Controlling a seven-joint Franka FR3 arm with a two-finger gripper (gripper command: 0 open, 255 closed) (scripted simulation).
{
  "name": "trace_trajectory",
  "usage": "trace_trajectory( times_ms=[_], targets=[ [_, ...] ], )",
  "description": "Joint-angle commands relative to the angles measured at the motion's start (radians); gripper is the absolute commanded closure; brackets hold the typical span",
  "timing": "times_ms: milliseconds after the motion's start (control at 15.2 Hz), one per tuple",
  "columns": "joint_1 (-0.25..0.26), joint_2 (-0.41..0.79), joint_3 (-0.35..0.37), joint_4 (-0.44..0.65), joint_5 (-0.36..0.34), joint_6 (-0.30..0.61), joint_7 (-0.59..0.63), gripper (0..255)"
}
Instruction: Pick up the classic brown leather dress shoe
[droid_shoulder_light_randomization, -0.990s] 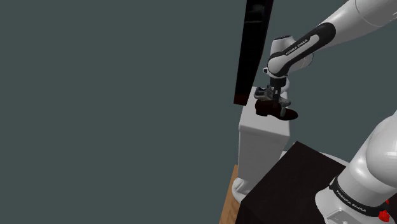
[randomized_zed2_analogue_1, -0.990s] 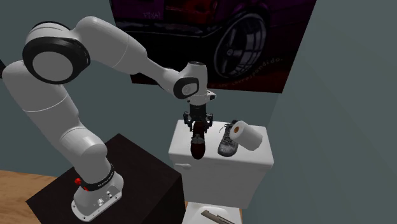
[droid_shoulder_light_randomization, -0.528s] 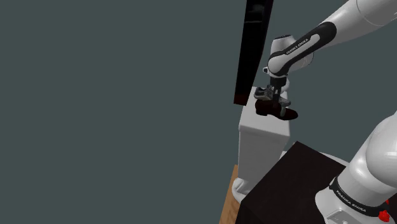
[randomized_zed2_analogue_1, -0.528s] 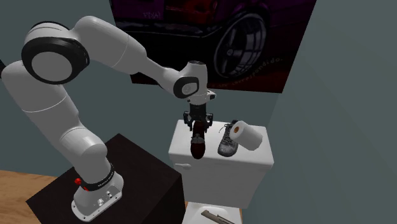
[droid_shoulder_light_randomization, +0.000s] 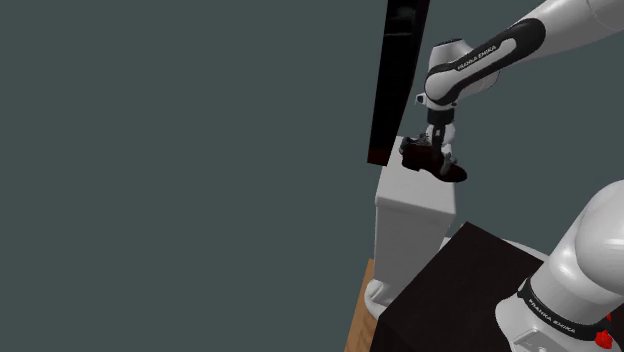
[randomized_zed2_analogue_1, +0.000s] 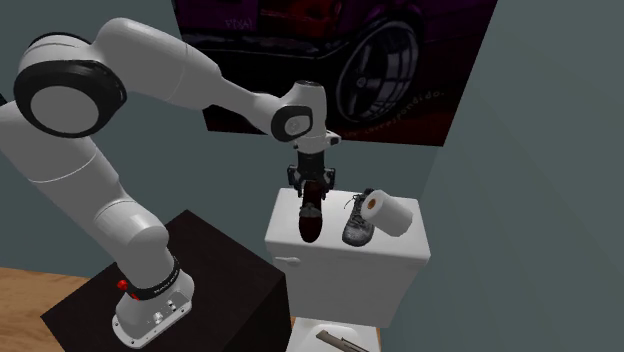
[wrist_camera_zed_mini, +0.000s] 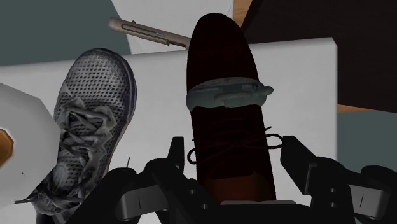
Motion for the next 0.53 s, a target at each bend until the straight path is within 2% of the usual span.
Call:
trace_trajectory(
  times_ms=[0, 330, 462],
  targets=[
    [0.000, -0.015, 0.002, 0.014, -0.003, -0.029, 0.000, 255],
    [0.002, -0.050, 0.009, 0.051, -0.010, -0.099, -0.001, 255],
    [0.002, -0.051, 0.009, 0.053, -0.010, -0.101, -0.001, 255]
  ],
)
